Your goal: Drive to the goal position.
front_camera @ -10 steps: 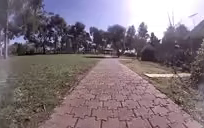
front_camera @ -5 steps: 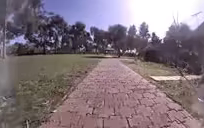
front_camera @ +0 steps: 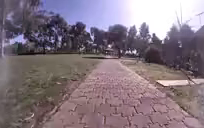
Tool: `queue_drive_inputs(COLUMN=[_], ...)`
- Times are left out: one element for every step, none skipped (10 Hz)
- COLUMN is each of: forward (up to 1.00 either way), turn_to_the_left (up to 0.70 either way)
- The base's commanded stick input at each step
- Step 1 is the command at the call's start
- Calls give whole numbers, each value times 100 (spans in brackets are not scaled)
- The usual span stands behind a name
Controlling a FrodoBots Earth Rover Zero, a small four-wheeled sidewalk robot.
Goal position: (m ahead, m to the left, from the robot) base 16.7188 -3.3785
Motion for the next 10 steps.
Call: queue_drive_inputs(forward=[70,70,70,70,70,70,70,70,70,70], turn_to_the_left=[0,0,0,0,0,0,0,0,0,0])
